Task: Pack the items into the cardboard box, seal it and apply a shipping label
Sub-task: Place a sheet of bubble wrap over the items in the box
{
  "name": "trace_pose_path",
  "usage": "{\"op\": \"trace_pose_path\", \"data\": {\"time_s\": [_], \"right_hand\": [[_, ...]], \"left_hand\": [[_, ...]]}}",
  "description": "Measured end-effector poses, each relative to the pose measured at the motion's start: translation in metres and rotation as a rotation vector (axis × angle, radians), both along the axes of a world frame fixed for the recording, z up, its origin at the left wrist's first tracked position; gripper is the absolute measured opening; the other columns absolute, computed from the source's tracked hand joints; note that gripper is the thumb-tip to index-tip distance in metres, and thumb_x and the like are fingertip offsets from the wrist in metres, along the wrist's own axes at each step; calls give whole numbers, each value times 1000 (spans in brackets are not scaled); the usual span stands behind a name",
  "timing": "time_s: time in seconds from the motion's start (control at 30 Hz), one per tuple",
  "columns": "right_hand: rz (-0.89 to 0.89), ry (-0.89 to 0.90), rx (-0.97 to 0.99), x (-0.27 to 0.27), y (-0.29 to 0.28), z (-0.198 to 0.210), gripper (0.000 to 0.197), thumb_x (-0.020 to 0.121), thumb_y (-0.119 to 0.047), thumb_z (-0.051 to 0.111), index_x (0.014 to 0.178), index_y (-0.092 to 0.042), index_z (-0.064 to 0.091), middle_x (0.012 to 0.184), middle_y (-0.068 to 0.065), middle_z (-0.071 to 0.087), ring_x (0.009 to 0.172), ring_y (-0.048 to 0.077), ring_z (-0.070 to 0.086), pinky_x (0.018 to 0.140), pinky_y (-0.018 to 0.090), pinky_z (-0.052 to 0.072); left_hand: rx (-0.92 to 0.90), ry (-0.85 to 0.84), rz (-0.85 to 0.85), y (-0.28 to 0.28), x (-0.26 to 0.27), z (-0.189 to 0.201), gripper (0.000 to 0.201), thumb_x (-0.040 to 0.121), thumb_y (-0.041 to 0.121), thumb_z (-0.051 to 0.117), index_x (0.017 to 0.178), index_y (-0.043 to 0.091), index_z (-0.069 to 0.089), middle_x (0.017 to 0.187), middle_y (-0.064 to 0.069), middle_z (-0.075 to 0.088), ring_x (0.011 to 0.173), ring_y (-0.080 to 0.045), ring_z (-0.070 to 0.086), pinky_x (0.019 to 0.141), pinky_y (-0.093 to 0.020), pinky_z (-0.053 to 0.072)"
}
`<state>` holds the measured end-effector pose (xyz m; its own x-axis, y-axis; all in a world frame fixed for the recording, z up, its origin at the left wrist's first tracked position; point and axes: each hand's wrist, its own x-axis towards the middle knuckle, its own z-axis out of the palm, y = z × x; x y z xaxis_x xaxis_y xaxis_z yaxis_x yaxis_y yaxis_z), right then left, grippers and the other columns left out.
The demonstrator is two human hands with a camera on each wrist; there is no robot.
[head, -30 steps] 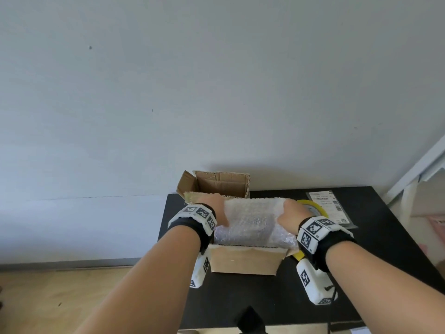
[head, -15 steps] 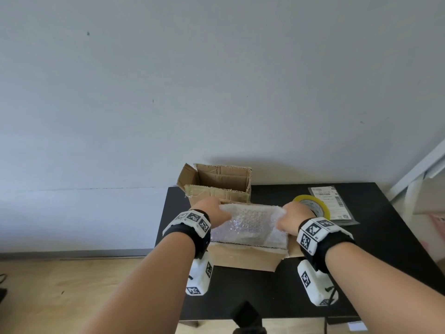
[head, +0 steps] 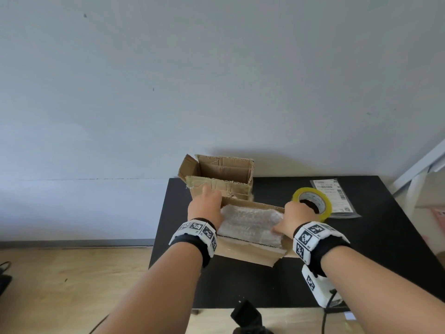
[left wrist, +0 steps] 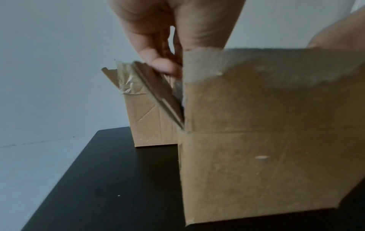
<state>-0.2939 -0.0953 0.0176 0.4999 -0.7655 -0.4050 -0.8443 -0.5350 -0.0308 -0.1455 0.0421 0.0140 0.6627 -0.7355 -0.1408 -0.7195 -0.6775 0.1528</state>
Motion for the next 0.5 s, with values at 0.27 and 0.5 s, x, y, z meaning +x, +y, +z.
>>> {"op": "trace_pose_path", "data": {"time_s": [0.27, 0.5], "right_hand": [[117, -571, -119, -2, 6, 30, 36, 85, -49, 59, 66, -19, 50, 56, -4, 47, 51, 15, 46, 52, 28, 40], [599, 3, -132, 10, 28, 6, 28, 90, -21, 61, 118, -20, 58, 116, 3, 63, 107, 24, 61, 90, 40, 52]], "left_hand": [[159, -18, -272, -13, -12, 15, 12, 91, 28, 53, 89, 16, 57, 91, -3, 65, 80, -21, 60, 69, -29, 51], [318, -20, -372, -24, -19, 9, 40, 87, 10, 64, 125, 11, 52, 123, -10, 58, 111, -30, 59, 88, -39, 50]]}}
